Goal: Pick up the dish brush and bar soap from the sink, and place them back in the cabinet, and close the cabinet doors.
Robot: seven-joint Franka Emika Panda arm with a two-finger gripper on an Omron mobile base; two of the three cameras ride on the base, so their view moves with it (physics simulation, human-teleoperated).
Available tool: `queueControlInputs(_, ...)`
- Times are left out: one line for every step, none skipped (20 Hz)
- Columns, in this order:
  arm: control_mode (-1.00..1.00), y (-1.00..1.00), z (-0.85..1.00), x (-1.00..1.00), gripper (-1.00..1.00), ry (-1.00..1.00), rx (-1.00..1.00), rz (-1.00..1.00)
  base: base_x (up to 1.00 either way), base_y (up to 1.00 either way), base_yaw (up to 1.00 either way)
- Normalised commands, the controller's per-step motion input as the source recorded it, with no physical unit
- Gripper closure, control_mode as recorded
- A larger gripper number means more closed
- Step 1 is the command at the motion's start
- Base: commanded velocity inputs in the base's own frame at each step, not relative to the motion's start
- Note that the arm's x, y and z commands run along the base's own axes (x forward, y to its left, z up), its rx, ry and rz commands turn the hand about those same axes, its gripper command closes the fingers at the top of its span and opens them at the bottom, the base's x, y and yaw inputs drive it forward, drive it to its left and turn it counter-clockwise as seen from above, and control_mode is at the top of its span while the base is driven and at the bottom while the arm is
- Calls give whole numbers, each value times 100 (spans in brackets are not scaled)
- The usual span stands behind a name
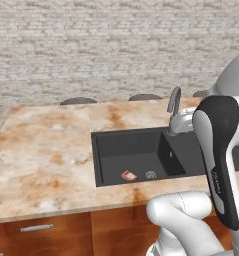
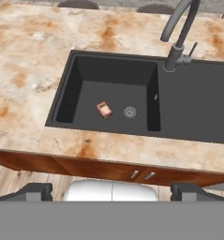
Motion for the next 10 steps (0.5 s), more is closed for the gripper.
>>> queueControlInputs(100, 0, 0, 0, -100, 0, 0, 0, 11, 0, 0)
queueControlInputs(100, 0, 0, 0, -100, 0, 0, 0, 14, 0, 0)
queueControlInputs(100, 0, 0, 0, -100, 0, 0, 0, 18, 0, 0)
queueControlInputs(100, 0, 0, 0, -100, 0, 0, 0, 29, 0, 0)
queueControlInputs(100, 0, 0, 0, -100, 0, 0, 0, 32, 0, 0)
queueControlInputs(100, 0, 0, 0, -100, 0, 0, 0, 32, 0, 0)
queueControlInputs(100, 0, 0, 0, -100, 0, 0, 0, 34, 0, 0)
queueControlInputs(100, 0, 0, 0, -100, 0, 0, 0, 35, 0, 0)
queueControlInputs(100, 0, 0, 0, -100, 0, 0, 0, 34, 0, 0)
queueControlInputs(100, 0, 0, 0, -100, 0, 0, 0, 31, 0, 0)
